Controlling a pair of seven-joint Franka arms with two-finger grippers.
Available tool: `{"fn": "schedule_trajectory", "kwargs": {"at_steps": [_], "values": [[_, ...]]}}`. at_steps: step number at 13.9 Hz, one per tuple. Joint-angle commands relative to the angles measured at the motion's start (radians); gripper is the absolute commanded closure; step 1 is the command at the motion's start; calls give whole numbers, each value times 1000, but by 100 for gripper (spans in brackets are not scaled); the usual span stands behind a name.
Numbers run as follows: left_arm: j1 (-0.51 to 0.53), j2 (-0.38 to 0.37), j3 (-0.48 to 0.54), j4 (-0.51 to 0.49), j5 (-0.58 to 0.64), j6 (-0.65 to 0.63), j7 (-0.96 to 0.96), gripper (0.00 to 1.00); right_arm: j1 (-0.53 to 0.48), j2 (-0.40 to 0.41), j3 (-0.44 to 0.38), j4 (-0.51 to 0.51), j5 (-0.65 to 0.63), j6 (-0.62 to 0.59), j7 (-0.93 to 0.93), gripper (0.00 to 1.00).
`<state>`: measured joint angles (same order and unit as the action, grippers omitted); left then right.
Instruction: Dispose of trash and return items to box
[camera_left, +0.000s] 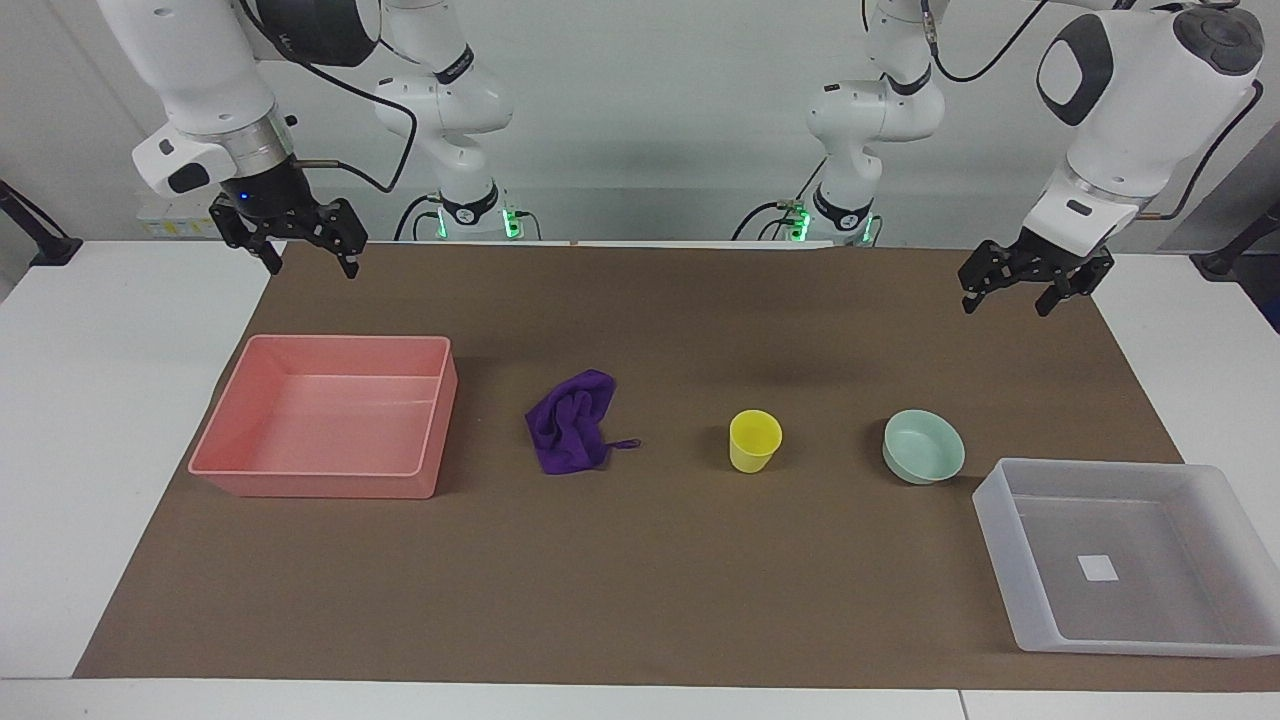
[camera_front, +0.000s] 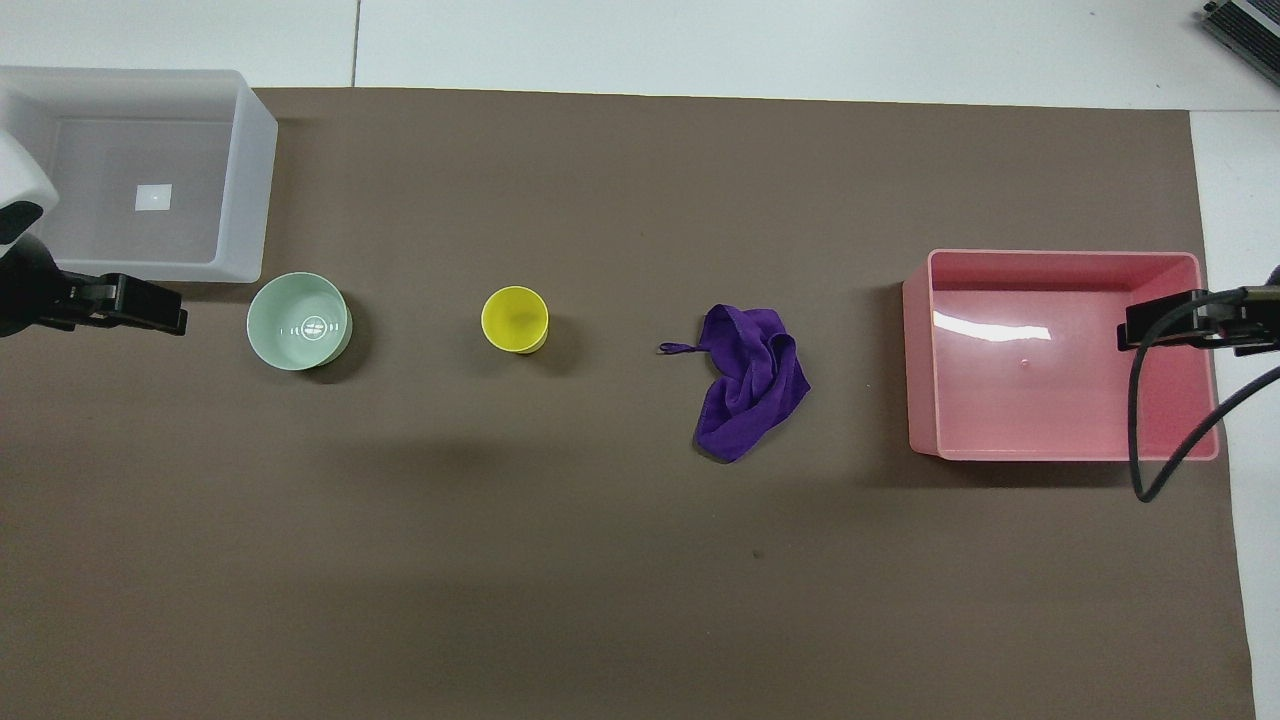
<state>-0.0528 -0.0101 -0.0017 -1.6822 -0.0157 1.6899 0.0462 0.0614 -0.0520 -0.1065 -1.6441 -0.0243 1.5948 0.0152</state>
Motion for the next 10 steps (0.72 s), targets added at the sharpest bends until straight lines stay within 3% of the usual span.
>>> {"fn": "schedule_trajectory", "kwargs": {"at_steps": [1, 4, 10], "values": [[5, -37, -9, -82, 23, 74, -11, 0, 0, -31, -1, -28, 14, -13, -26, 0], [8, -18, -9, -140, 23, 175, -57, 0, 0, -34, -2, -25, 14, -13, -24, 0], [14, 59, -9, -321, 23, 511, -163, 0, -3, -66, -2, -25, 14, -15, -24, 0]]}}
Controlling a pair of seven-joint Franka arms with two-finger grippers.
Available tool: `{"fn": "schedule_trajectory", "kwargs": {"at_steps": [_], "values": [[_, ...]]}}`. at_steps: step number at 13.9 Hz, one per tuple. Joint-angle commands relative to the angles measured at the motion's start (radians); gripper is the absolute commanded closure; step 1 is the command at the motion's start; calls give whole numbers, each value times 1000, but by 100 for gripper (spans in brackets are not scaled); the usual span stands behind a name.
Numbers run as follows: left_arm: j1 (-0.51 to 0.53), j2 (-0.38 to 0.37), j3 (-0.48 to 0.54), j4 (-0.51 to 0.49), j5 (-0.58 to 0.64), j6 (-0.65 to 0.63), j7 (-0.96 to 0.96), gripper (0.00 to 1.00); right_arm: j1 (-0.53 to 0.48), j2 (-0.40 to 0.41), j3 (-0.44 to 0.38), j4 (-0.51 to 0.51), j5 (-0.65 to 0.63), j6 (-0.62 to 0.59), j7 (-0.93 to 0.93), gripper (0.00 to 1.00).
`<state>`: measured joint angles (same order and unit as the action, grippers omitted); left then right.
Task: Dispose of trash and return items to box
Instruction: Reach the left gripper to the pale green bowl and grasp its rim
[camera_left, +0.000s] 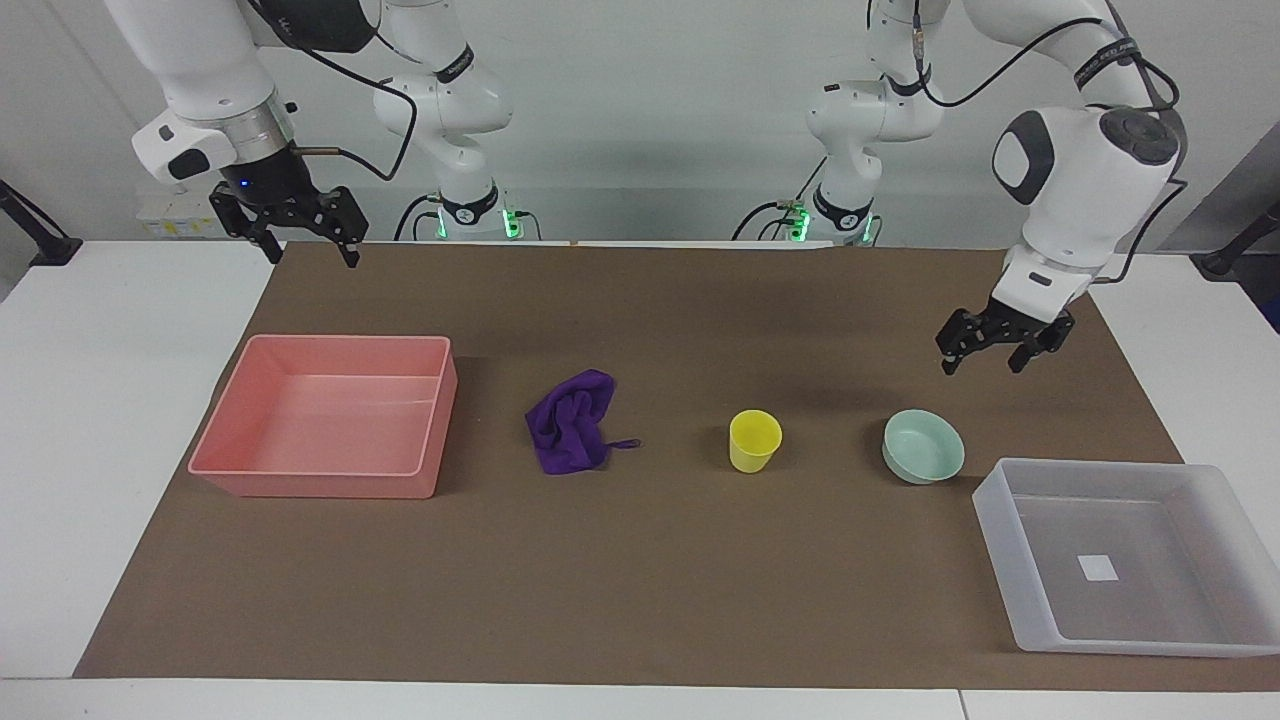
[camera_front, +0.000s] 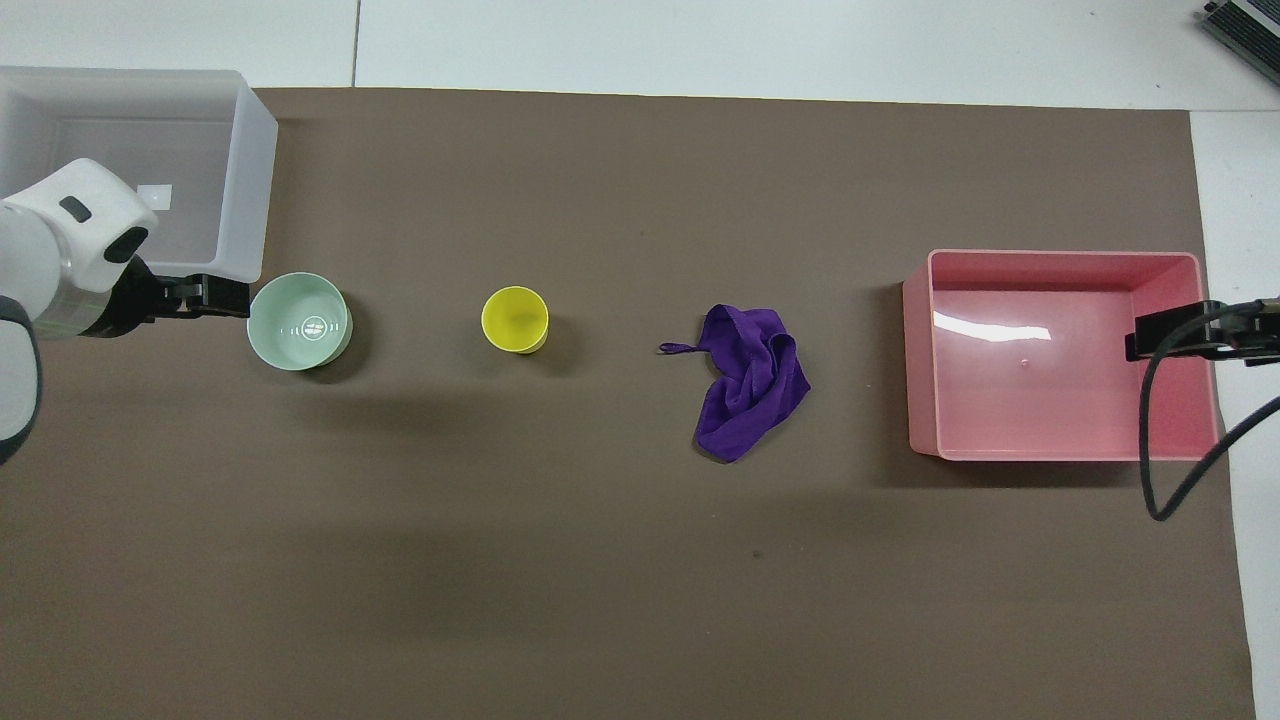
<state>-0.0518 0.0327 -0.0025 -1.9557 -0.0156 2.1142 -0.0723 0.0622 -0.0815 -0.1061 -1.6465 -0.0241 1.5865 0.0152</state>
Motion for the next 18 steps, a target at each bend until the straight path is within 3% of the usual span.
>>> {"fn": "schedule_trajectory", "kwargs": {"at_steps": [1, 8, 12, 13, 14, 16, 18], "values": [[15, 38, -8, -58, 23, 127, -67, 0, -4, -43, -3, -22, 13, -5, -24, 0], [50, 162, -10, -95, 22, 295, -110, 0, -4, -124, -3, -22, 13, -7, -24, 0], [61, 211, -11, -135, 22, 375, -103, 0, -4, -129, -3, -22, 13, -7, -24, 0], [60, 210, -11, -140, 22, 372, -101, 4, -4, -129, -3, -22, 13, -8, -24, 0], [59, 210, -11, -138, 22, 365, -101, 30, -4, -129, -3, -22, 13, -7, -24, 0], [58, 208, -13, -138, 22, 359, -95, 100, -4, -129, -3, -22, 13, -8, -24, 0], [55, 204, -13, -137, 22, 349, -84, 100, -4, -130, -3, -22, 13, -10, -26, 0]]}}
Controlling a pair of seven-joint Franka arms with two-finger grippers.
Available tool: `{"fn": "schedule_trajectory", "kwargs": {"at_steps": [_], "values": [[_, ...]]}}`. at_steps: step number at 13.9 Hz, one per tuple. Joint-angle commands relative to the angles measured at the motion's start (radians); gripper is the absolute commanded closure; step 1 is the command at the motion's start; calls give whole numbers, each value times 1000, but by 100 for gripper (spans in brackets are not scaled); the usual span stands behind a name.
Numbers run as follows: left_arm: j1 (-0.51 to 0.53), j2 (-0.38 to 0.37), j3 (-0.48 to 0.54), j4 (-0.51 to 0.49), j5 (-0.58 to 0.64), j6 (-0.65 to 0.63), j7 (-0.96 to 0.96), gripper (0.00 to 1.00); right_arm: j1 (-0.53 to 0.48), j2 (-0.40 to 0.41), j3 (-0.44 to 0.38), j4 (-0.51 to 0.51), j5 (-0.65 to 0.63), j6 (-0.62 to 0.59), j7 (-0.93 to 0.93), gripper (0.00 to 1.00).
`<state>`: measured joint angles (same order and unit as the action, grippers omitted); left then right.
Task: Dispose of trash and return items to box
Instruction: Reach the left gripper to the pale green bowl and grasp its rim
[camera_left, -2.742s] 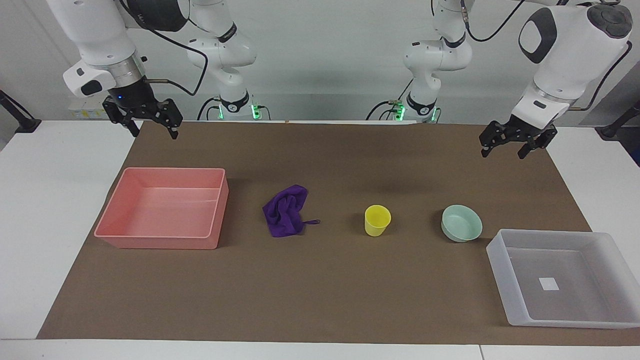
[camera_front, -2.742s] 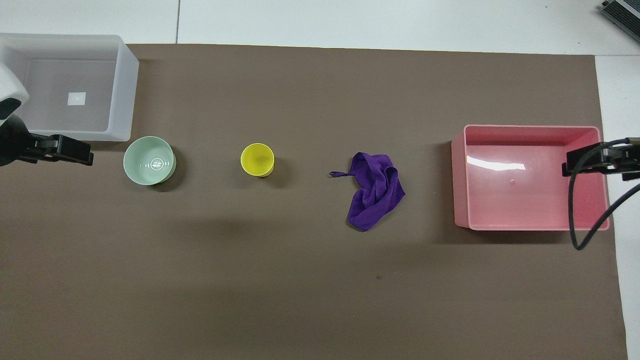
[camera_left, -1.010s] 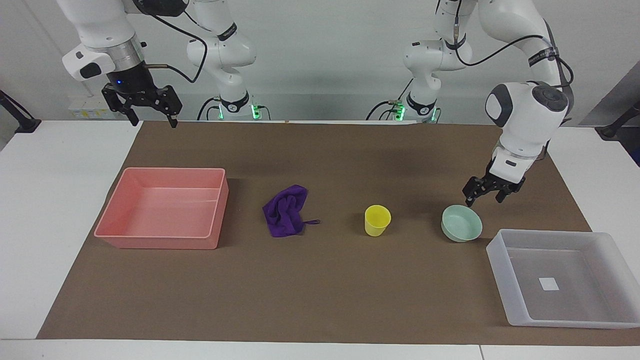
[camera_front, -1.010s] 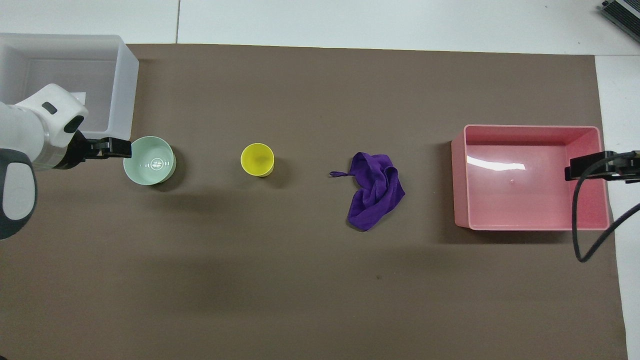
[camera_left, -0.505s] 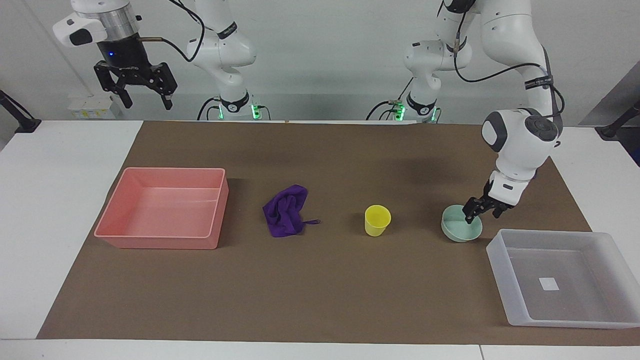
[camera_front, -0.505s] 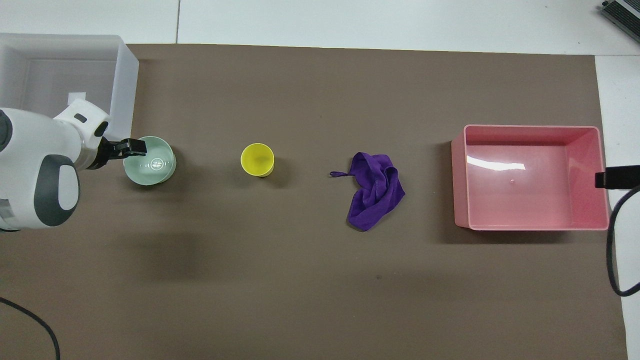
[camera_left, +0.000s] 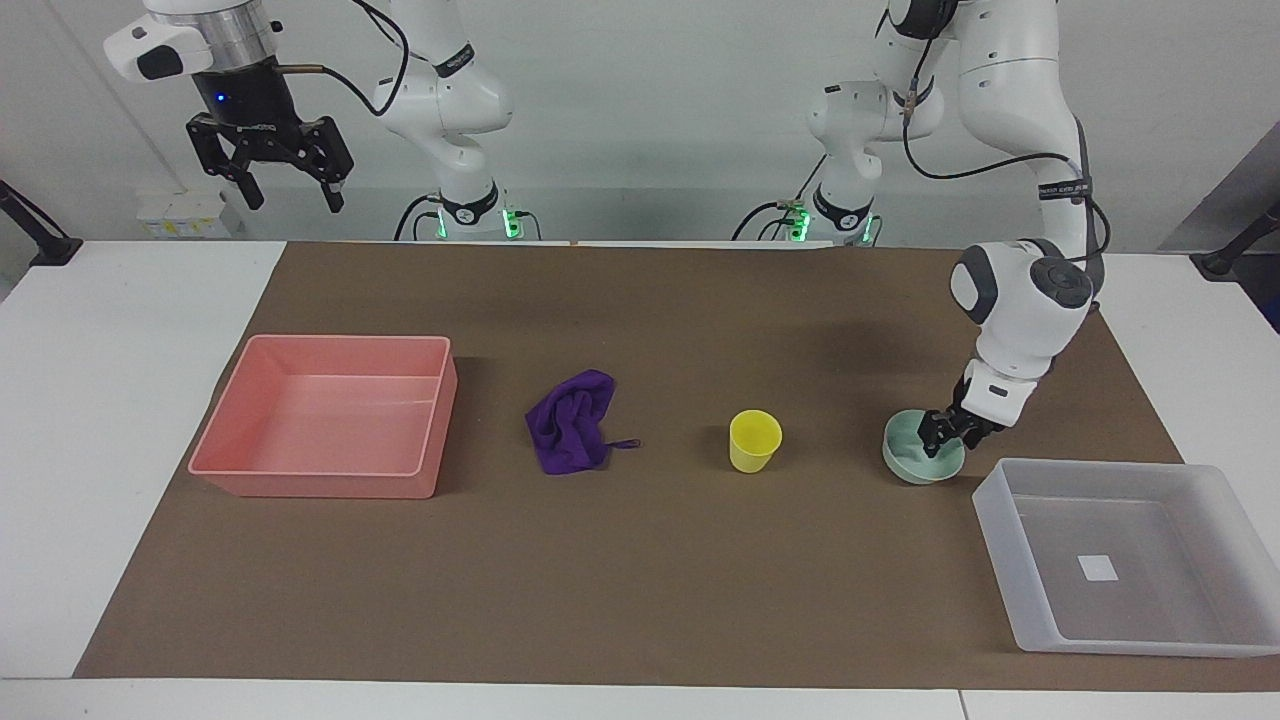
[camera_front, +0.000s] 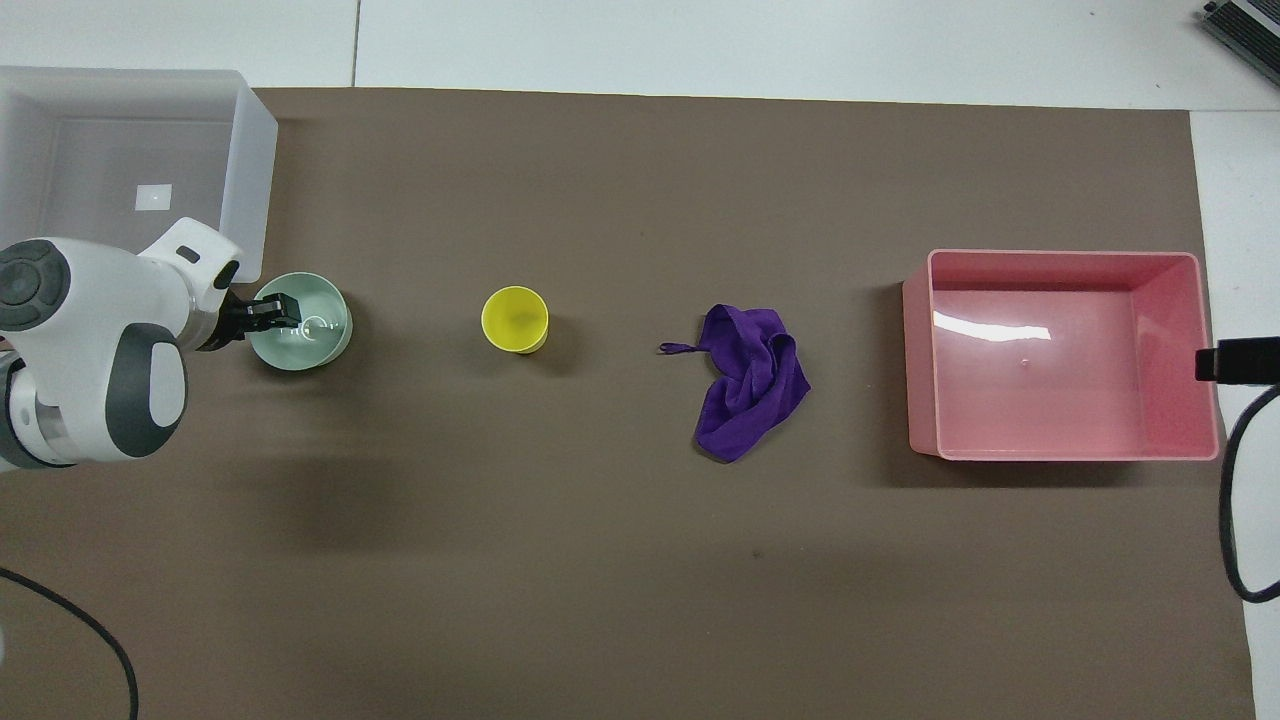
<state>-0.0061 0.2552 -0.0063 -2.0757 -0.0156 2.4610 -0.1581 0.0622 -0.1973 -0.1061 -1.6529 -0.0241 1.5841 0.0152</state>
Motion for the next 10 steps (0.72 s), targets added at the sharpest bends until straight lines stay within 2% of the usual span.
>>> {"fn": "schedule_trajectory", "kwargs": {"at_steps": [1, 5, 7, 10], "values": [[8, -25, -11, -17, 22, -2, 6, 100, 1, -14, -1, -16, 13, -9, -24, 0], [6, -106, -12, -6, 22, -115, 54, 100, 7, -17, 2, -25, 10, 5, -60, 0], [5, -142, -14, 19, 22, -178, 63, 100, 10, 5, 6, -21, 9, -4, -55, 0], [14, -128, -11, 117, 16, -247, 187, 100, 13, 88, 28, 16, 13, -7, -2, 0]]}}
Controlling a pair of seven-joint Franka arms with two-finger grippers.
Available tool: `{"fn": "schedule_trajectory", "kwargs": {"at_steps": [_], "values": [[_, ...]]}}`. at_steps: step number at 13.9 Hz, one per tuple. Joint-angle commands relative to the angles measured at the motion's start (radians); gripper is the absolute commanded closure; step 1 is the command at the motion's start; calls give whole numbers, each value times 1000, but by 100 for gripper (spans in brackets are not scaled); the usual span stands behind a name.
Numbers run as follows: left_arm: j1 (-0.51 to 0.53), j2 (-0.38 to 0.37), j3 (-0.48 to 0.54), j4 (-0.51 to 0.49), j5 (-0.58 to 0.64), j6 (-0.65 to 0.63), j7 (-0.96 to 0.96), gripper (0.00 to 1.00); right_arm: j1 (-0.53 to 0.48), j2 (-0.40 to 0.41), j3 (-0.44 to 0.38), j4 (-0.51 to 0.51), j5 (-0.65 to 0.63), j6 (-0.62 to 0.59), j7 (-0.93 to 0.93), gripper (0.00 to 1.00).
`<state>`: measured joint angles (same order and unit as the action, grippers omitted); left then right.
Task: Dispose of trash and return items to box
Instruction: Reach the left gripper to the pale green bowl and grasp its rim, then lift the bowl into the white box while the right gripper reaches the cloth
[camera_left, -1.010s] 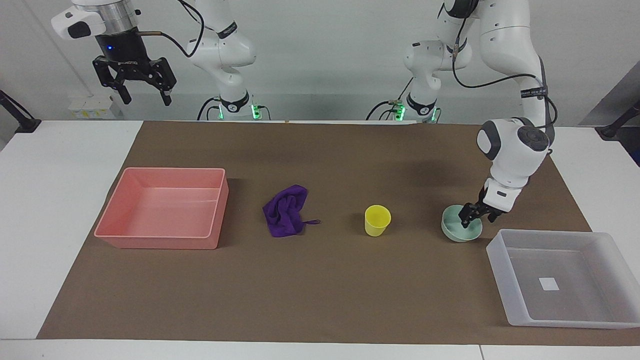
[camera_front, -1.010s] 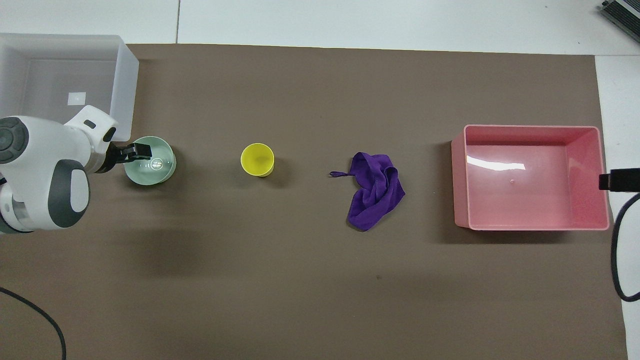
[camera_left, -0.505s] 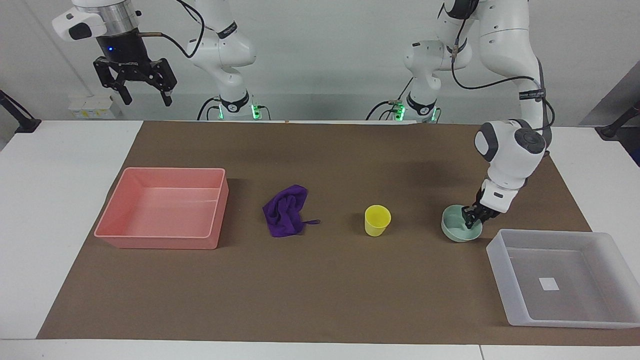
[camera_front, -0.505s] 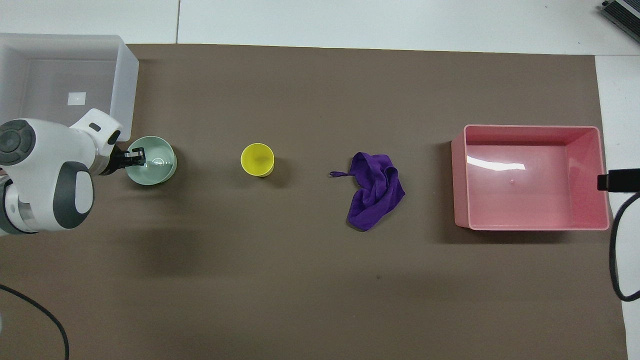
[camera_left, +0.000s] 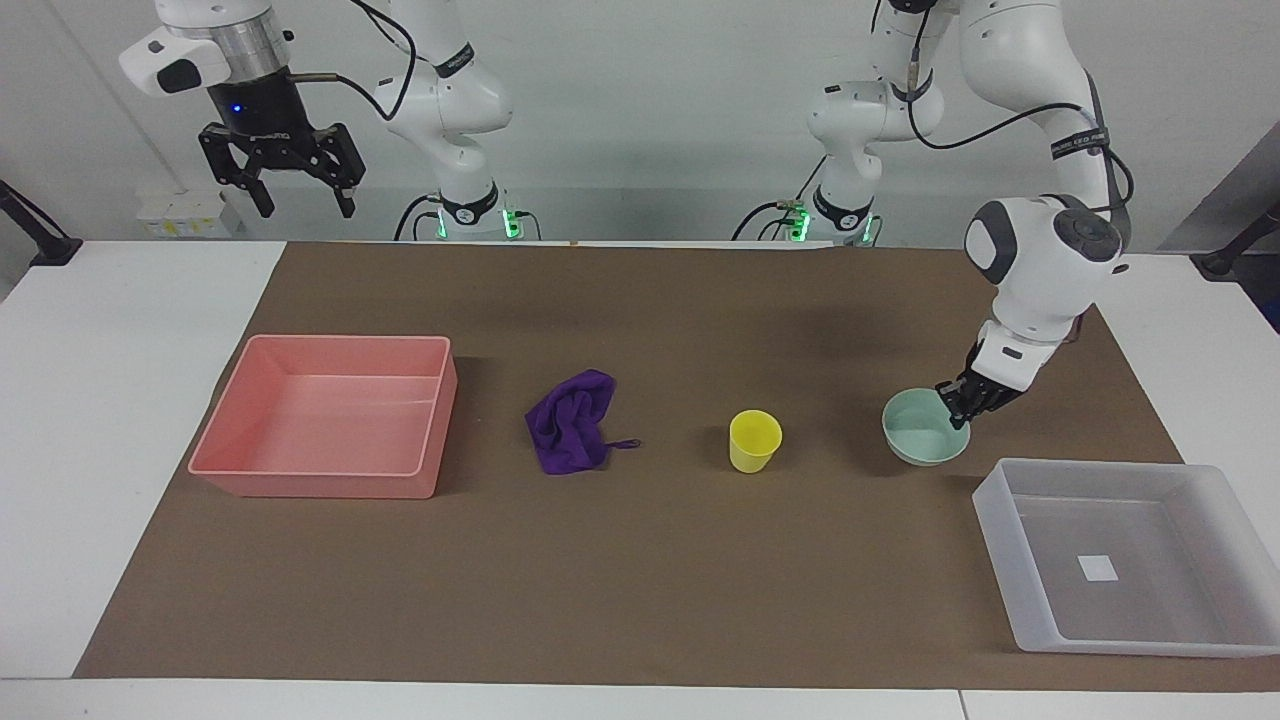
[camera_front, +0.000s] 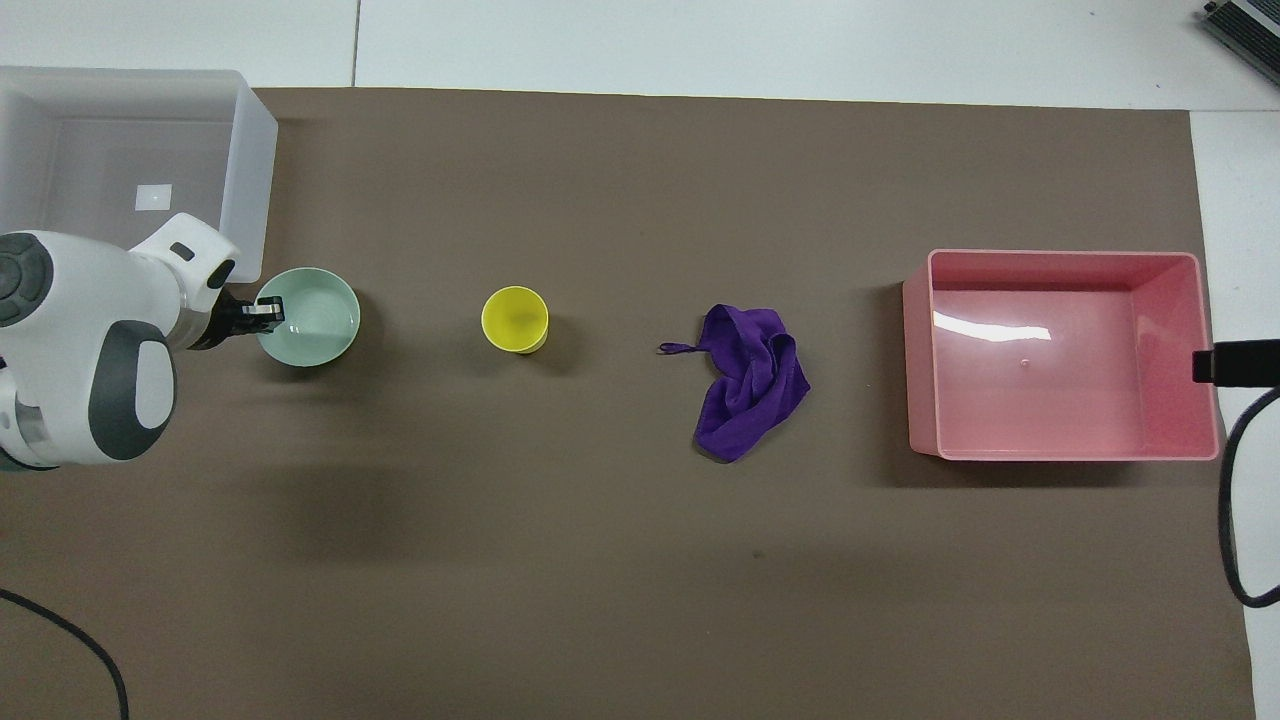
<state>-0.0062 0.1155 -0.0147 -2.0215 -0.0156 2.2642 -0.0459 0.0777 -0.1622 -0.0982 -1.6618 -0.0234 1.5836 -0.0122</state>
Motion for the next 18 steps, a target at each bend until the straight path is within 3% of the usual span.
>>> {"fn": "schedule_trajectory", "kwargs": {"at_steps": [1, 4, 7, 11, 14, 18], "values": [[17, 22, 2, 92, 14, -51, 115, 100, -3, 75, 44, 31, 13, 5, 55, 0], [46, 88, 2, 216, 13, -54, 121, 100, -1, 134, 116, 24, 14, 85, 75, 0], [60, 223, 2, 490, 13, -214, 120, 100, 75, 209, 127, 20, 13, 159, 159, 0], [107, 378, -4, 693, 11, -229, 120, 100, 161, 279, 127, -25, 13, 277, 239, 0], [178, 537, -25, 881, 14, -227, 120, 100, 205, 306, 127, -111, 11, 395, 259, 0], [227, 633, -36, 925, 16, -140, 121, 100, 274, 430, 127, -150, 5, 577, 294, 0]]}}
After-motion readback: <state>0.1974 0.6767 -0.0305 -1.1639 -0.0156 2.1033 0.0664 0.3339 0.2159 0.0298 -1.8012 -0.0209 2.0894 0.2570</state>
